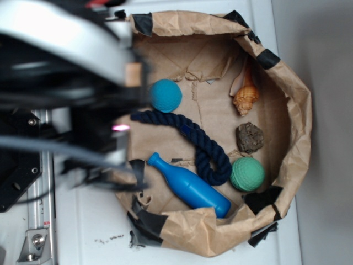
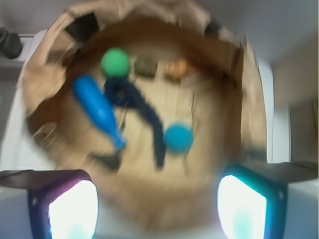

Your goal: Grab the blue rope.

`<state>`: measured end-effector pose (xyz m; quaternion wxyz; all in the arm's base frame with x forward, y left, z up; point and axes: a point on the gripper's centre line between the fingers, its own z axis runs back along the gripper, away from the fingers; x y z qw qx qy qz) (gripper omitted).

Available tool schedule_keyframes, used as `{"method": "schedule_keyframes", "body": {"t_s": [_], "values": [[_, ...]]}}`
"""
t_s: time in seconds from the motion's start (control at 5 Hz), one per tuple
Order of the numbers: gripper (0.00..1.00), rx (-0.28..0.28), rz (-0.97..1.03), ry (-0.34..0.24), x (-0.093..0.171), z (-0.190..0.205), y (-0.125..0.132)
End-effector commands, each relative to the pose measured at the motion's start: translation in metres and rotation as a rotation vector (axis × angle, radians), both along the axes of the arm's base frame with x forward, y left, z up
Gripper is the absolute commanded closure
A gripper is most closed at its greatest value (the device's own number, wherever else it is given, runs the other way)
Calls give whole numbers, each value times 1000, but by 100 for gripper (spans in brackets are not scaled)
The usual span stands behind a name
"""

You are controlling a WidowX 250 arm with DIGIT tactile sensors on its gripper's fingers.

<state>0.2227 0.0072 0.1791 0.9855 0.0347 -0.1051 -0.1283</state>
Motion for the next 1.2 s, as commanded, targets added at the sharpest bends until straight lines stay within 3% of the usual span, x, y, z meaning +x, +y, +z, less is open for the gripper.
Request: {"method": "schedule_keyframes", "body": {"t_s": [0.0,0.2,0.6,0.8,1.0], "values": [[0,6,-306,97,50,-87,-4],[0,-15,-476,117,48,-113,-25],[0,27,-590,128,57,-151,-53],[100,35,-555,150,58,-161,-56],[100,-15,-478,178,54,-150,-53]]}}
